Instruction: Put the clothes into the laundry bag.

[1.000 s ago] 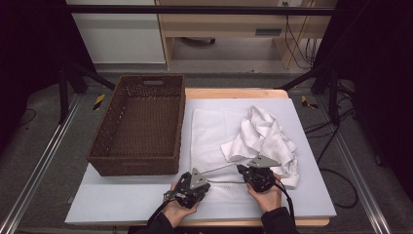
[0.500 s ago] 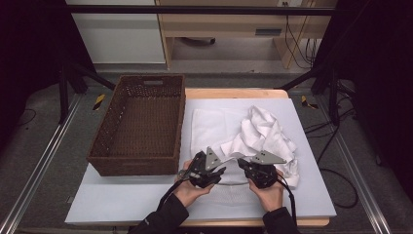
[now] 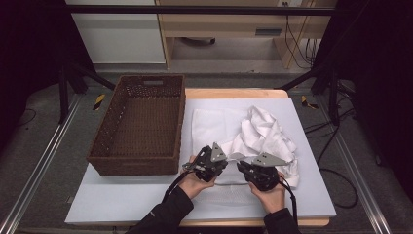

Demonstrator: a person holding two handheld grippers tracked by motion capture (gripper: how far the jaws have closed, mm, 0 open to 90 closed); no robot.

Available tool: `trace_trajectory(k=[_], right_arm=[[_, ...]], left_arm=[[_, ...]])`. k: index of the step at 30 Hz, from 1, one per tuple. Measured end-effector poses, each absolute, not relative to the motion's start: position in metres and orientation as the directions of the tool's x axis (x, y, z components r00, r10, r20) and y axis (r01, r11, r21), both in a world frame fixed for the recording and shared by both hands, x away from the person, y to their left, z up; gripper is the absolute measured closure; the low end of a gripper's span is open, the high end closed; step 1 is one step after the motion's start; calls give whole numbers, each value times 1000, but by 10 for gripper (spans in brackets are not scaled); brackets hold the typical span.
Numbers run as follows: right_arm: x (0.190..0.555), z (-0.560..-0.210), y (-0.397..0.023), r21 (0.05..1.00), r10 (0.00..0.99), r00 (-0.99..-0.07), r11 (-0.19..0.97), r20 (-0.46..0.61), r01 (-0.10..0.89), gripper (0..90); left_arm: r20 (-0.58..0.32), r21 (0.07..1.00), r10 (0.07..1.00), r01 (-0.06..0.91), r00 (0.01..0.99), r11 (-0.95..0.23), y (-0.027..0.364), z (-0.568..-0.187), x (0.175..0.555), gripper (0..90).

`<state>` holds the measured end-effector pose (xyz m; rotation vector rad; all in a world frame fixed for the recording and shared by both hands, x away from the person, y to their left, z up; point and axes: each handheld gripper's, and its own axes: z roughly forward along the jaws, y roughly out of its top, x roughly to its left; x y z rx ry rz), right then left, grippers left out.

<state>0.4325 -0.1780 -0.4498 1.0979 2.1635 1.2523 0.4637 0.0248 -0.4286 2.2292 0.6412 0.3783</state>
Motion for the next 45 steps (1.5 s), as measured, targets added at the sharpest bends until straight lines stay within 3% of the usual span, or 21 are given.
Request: trace_trajectory(k=[4, 13, 18, 20, 23, 27, 30, 33, 34, 35, 37, 40, 45], right_arm=[[412, -450, -192, 870, 786, -615, 257, 66, 422, 778], [398, -490, -201, 777, 792, -605, 329, 83, 537, 871], [397, -482, -202, 793, 791, -608, 325, 71, 515, 836], [394, -467, -210, 830, 811, -583, 296, 43, 473, 779], [396, -447, -228, 877, 864, -503, 244, -3, 414, 603], [408, -442, -241, 876, 897, -442, 233, -26, 421, 394], [418, -455, -238, 845, 885, -466, 257, -10, 470, 371], [424, -469, -235, 813, 878, -478, 283, -7, 509, 443], [425, -471, -236, 811, 877, -481, 292, -16, 506, 556], [426, -472, -237, 794, 880, -475, 307, -27, 524, 732], [426, -473, -240, 778, 883, -470, 301, -8, 551, 883], [425, -468, -248, 784, 891, -455, 270, 18, 559, 894], [412, -440, -260, 854, 870, -490, 211, 58, 475, 895]], left_arm=[[50, 759, 556, 330, 829, -560, 26, -423, 464, 892], [15, 789, 557, 333, 830, -517, 25, -409, 461, 891], [18, 788, 557, 331, 830, -519, 25, -409, 461, 891], [8, 787, 562, 341, 827, -514, 26, -411, 462, 891], [7, 785, 563, 344, 827, -515, 26, -413, 463, 891], [0, 788, 564, 347, 826, -509, 27, -412, 463, 891], [-4, 790, 564, 348, 826, -505, 27, -412, 463, 891], [-12, 792, 560, 350, 828, -501, 27, -413, 463, 891], [-18, 793, 560, 353, 828, -496, 26, -413, 464, 891], [-21, 795, 562, 355, 827, -493, 26, -413, 464, 891], [-21, 795, 563, 355, 826, -491, 25, -413, 465, 891], [-25, 796, 564, 357, 826, -489, 25, -412, 465, 891], [-23, 792, 576, 366, 817, -488, 23, -410, 468, 892]])
